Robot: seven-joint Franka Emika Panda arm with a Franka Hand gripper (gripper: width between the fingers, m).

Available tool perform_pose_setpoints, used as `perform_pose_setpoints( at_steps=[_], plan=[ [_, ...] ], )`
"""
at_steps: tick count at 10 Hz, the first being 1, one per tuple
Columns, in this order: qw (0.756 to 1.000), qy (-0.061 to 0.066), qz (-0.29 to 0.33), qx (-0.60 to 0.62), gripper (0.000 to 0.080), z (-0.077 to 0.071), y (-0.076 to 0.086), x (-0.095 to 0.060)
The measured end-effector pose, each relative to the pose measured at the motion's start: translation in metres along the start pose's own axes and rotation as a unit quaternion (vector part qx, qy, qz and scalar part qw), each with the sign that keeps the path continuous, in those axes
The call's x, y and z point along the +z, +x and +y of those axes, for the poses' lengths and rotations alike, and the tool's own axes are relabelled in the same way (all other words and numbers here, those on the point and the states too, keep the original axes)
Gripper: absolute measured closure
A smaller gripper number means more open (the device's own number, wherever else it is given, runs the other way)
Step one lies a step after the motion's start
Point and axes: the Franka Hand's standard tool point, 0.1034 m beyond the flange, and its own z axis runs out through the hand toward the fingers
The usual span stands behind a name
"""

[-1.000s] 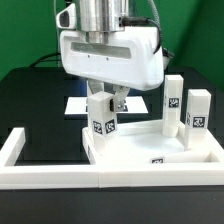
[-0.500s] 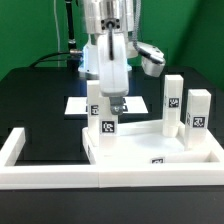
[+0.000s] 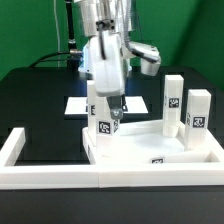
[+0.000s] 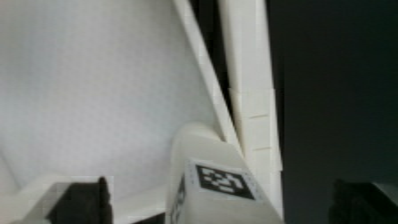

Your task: Assemble desk

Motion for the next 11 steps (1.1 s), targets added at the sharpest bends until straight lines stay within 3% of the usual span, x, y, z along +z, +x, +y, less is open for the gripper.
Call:
perform_pose_setpoints(
  at_steps=[1, 2, 5, 7, 8, 9, 10, 11],
  plan=[
    [0.995, -0.021, -0.013, -0.100, 0.0160, 0.006, -0.005, 0.000],
    [0.985, -0.028, -0.021, -0.170, 0.0160, 0.009, -0.006, -0.001],
    [0.961, -0.025, -0.022, -0.274, 0.0151, 0.008, -0.004, 0.000],
    [0.920, -0.035, -0.021, -0.389, 0.0151, 0.010, 0.008, -0.002],
    [0.892, -0.031, -0.020, -0.451, 0.0151, 0.007, 0.020, -0.006],
    [0.872, -0.019, -0.017, -0.489, 0.0151, -0.001, 0.031, -0.011],
    [0.877, -0.012, -0.012, -0.479, 0.0151, -0.004, 0.039, -0.014],
    [0.883, -0.014, -0.013, -0.470, 0.0165, -0.003, 0.037, -0.012]
  ],
)
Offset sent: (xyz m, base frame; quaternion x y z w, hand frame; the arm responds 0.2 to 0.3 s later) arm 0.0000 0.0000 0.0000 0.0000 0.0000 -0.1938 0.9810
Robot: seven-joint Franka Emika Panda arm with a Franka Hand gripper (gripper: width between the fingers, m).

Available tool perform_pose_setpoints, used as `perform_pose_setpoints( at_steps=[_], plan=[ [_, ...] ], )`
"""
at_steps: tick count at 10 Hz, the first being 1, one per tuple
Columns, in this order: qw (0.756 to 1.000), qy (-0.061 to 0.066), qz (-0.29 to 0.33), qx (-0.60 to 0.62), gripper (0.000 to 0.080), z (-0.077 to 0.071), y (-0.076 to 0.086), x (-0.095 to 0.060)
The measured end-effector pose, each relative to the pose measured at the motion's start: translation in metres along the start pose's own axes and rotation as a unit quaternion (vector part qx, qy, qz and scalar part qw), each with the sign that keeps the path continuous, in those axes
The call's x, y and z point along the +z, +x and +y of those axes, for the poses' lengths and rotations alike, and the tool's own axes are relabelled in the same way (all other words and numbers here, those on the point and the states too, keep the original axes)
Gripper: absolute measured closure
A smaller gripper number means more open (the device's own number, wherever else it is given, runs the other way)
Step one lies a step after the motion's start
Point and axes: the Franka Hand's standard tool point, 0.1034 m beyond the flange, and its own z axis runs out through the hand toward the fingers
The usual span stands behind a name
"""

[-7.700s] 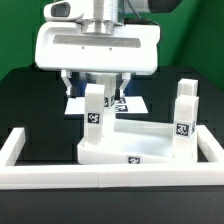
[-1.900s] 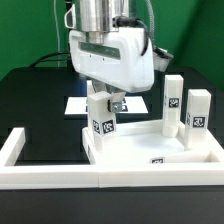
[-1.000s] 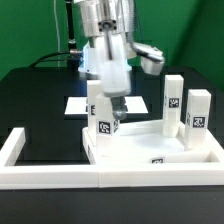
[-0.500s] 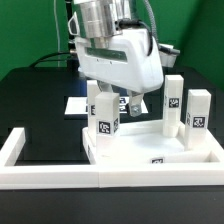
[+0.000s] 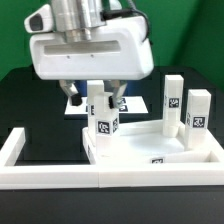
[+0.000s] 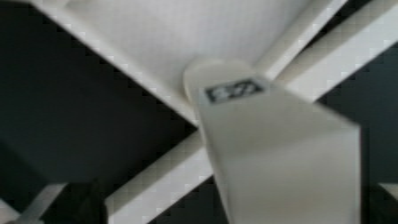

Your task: Assemble desk

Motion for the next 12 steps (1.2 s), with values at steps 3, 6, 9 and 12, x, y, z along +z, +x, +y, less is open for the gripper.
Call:
perform_pose_setpoints(
  at_steps=[3, 6, 9, 12],
  plan=[
    [0.995, 0.000, -0.001, 0.095, 0.0512, -0.0002, -0.0004, 0.0006],
    [0.970, 0.000, -0.002, 0.242, 0.0511, -0.0014, -0.0019, 0.0017],
    [0.898, 0.013, -0.015, 0.439, 0.0511, 0.0018, -0.0011, 0.0028],
    [0.799, 0.030, -0.024, 0.600, 0.0509, 0.0003, -0.0043, 0.0034]
  ],
)
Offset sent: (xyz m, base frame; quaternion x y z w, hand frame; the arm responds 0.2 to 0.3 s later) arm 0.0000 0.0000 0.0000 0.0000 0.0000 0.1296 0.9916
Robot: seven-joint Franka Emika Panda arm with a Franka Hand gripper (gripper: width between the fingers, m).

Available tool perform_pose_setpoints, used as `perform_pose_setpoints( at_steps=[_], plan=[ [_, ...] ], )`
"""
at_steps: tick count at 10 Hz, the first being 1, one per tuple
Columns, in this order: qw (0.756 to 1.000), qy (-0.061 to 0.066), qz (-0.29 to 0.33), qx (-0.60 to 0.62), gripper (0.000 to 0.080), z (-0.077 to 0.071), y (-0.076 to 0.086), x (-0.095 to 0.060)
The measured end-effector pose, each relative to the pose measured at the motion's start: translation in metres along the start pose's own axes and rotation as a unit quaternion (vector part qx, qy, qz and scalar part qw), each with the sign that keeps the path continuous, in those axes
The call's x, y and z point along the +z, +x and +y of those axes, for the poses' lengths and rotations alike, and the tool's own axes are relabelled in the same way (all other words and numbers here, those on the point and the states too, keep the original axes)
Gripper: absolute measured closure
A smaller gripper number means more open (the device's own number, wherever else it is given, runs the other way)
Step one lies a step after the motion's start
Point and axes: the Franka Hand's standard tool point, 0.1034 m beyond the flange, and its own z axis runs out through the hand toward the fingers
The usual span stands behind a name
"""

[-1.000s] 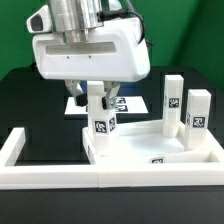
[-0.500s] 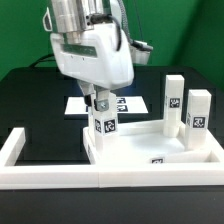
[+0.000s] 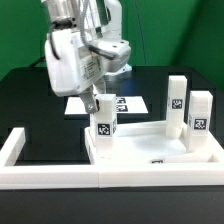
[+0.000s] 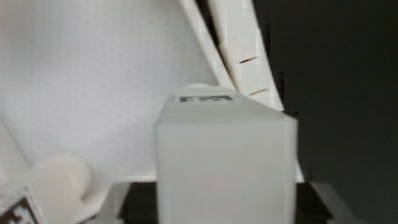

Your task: Assemble desk

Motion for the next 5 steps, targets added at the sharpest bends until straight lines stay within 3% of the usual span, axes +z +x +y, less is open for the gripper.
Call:
perform_pose_setpoints(
  at_steps=[2, 3, 4, 5],
  plan=[
    [0.998, -0.005, 0.004, -0.055, 0.0508, 0.001, -0.001, 0.000],
    [0.992, -0.016, 0.010, -0.126, 0.0297, 0.003, -0.005, -0.001],
    [0.976, -0.017, 0.011, -0.216, 0.0297, 0.002, -0.011, -0.001],
    [0.959, -0.018, 0.007, -0.282, 0.0182, 0.005, -0.017, 0.000]
  ],
)
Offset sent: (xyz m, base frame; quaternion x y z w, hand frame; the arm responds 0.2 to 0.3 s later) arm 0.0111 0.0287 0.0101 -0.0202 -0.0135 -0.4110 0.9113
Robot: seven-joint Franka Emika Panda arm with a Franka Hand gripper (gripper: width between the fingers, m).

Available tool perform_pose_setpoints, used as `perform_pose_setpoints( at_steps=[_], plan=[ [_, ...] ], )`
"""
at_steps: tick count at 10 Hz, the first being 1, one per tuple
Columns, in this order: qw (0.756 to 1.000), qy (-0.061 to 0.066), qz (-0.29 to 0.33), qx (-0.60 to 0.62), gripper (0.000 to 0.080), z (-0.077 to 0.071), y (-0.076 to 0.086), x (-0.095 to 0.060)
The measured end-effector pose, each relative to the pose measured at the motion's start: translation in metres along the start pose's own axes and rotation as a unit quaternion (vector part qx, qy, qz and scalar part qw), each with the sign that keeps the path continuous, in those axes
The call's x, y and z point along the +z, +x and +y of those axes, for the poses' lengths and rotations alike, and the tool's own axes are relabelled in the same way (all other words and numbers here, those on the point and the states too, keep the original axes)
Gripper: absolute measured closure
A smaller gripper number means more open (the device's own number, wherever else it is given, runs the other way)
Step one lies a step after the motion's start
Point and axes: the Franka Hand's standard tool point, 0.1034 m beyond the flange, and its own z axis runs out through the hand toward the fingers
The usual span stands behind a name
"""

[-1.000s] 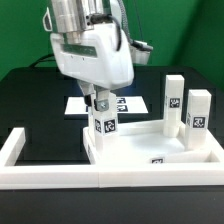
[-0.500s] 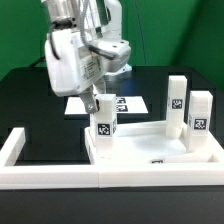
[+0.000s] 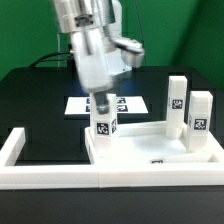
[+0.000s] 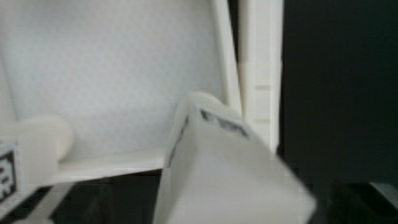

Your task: Assemble desk

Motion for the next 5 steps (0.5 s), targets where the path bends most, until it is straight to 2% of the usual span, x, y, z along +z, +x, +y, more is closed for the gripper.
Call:
perform_pose_setpoints(
  at_steps=[3, 4, 5],
  plan=[
    [0.995, -0.001, 0.000, -0.104, 0.0151, 0.0013, -0.0005, 0.0009],
    [0.985, -0.006, 0.005, -0.172, 0.0151, 0.0012, 0.0008, 0.0004],
    [0.965, -0.017, 0.017, -0.261, 0.0151, -0.0003, 0.0033, -0.0012]
  ],
)
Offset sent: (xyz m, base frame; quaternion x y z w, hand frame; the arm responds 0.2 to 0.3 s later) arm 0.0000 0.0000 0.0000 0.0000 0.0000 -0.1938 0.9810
